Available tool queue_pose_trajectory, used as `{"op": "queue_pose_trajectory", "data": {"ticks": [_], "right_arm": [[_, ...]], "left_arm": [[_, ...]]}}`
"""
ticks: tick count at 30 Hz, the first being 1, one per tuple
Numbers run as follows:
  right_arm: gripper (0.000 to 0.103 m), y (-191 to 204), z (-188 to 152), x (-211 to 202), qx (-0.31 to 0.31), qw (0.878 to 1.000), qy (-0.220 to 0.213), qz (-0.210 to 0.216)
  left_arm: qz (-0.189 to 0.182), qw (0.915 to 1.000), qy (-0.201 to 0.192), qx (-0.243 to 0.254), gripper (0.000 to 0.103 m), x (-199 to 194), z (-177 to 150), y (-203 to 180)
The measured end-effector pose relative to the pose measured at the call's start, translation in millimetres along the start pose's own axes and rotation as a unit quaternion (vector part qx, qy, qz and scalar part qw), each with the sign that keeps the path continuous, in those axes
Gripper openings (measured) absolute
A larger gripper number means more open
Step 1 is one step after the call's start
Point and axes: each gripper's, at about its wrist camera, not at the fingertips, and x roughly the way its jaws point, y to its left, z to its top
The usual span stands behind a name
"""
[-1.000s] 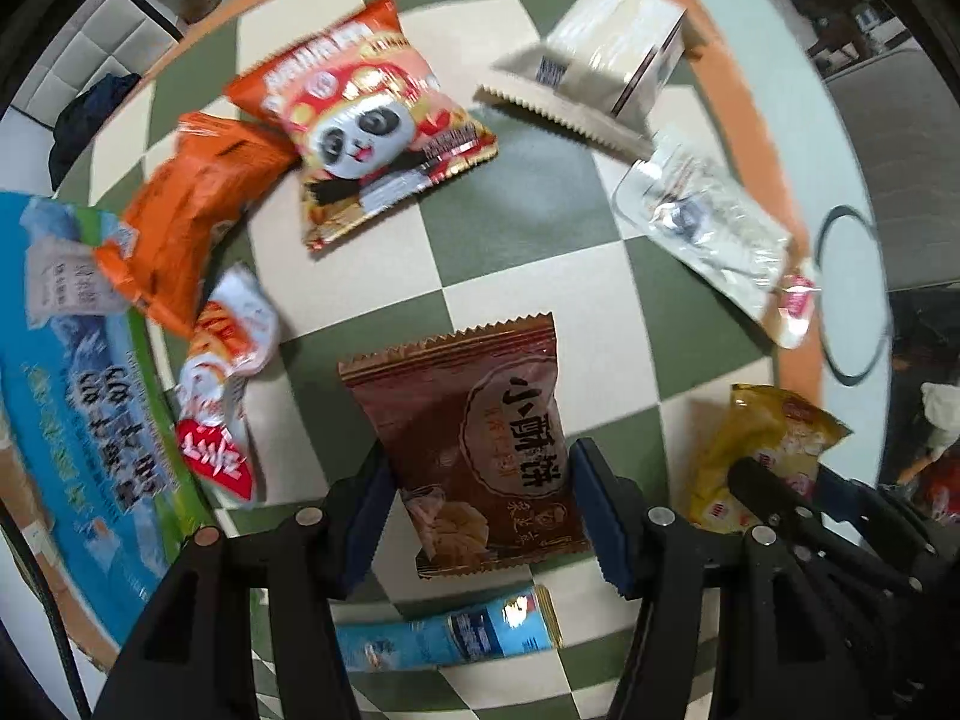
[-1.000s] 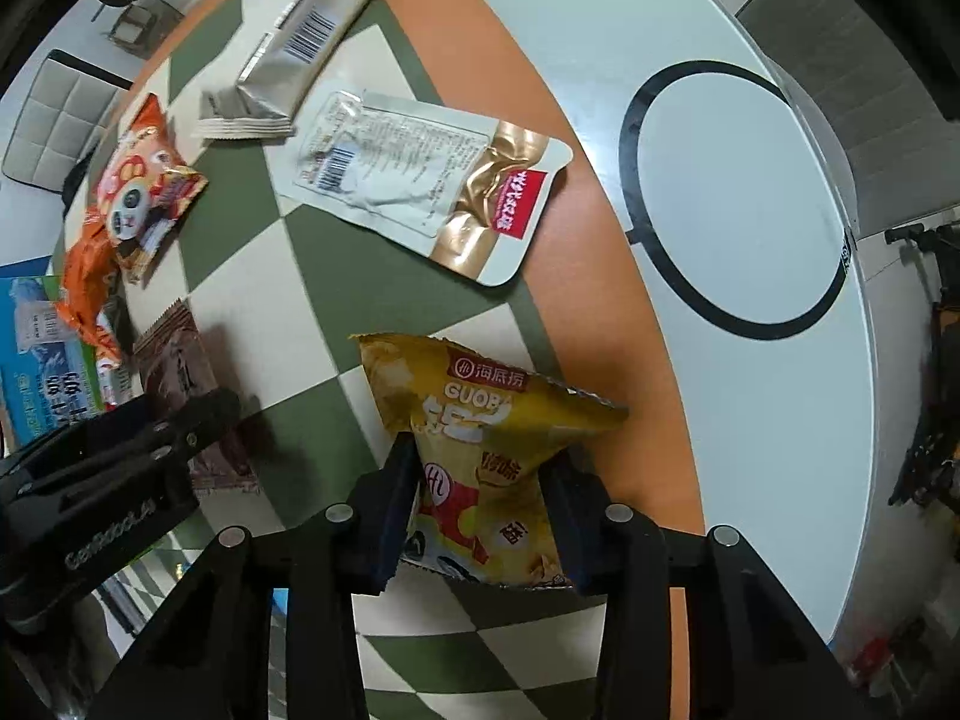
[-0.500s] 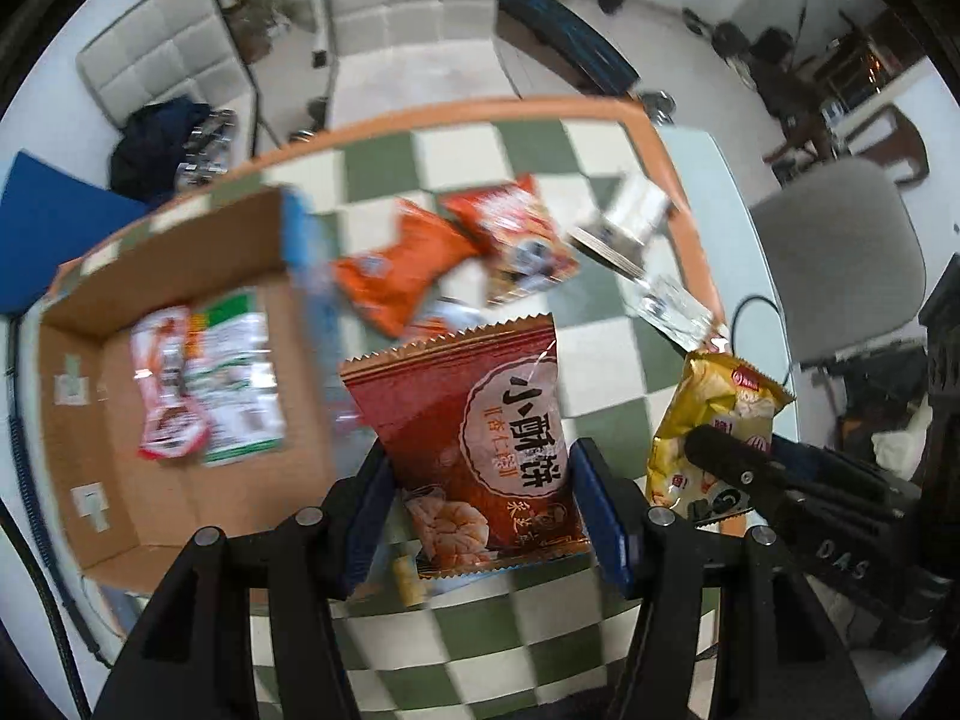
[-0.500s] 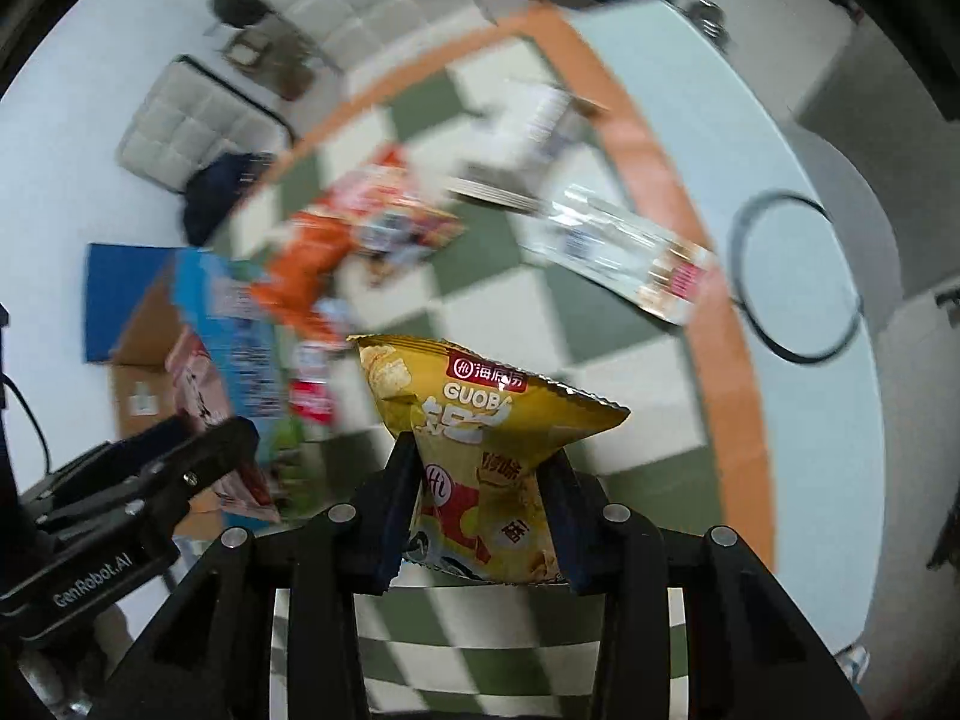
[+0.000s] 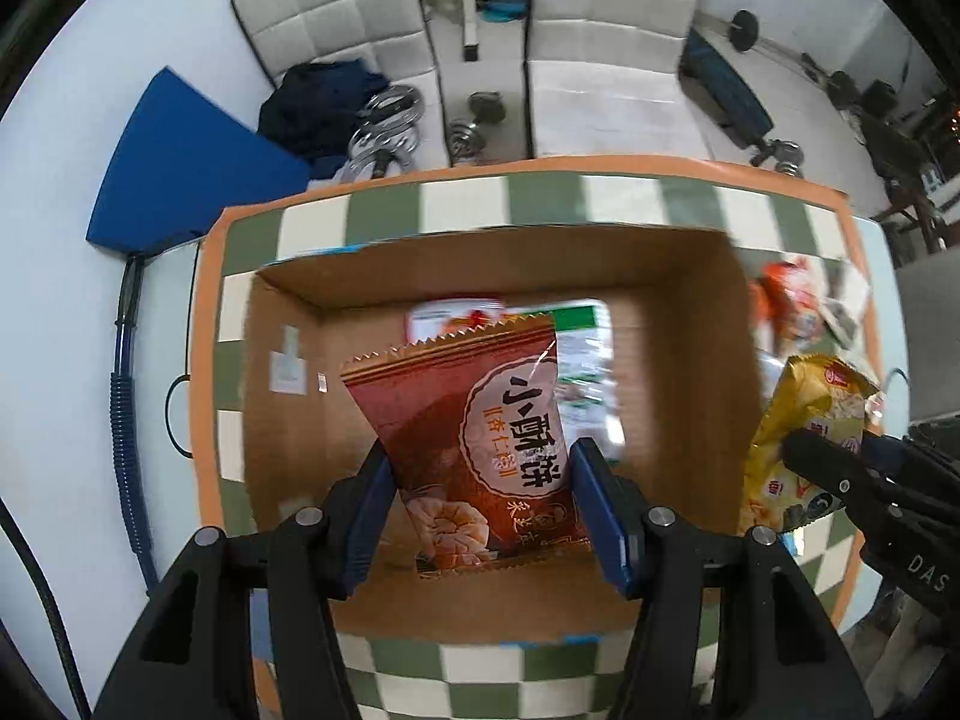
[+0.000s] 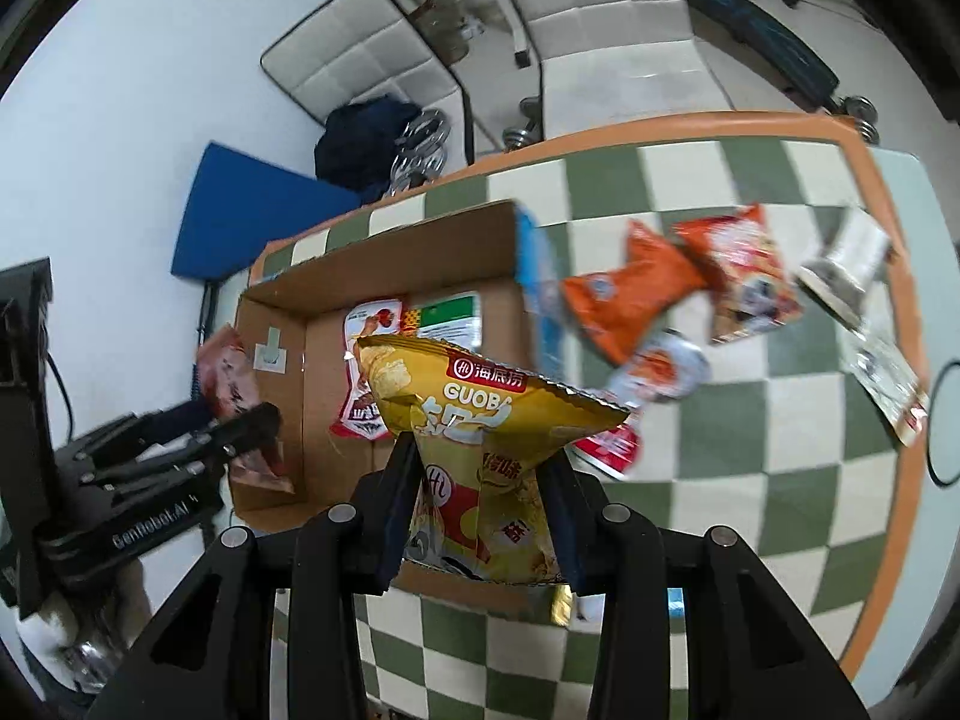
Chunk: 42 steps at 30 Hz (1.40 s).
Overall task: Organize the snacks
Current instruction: 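Carry both packets into the cardboard box and open both grippers, then lift both tools out of the box toward the remaining snacks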
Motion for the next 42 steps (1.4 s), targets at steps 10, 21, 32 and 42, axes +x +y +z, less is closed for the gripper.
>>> {"op": "queue_pose_trajectory", "data": {"ticks": [10,21,32,42], "right_arm": [[0.042,35.8,33.0,75.9,-0.026,0.997,0.03,-0.061],[0.042,44.4,49.0,111.3,-0.035,0.993,0.042,-0.101],[0.053,46.2,59.1,121.5,-0.03,0.99,0.041,-0.134],[0.093,54.5,52.5,105.7,-0.03,0.99,0.031,-0.132]], "left_arm": [[-0.009,0.9982,0.056,-0.019,0.056,63.4,29.2,50.6],[-0.01,0.9955,0.094,-0.014,0.056,109.2,40.8,70.3],[-0.022,0.9947,0.097,-0.023,0.062,112.1,47.3,77.8],[-0.027,0.9976,0.057,-0.028,0.092,82.0,45.9,79.0]]}}
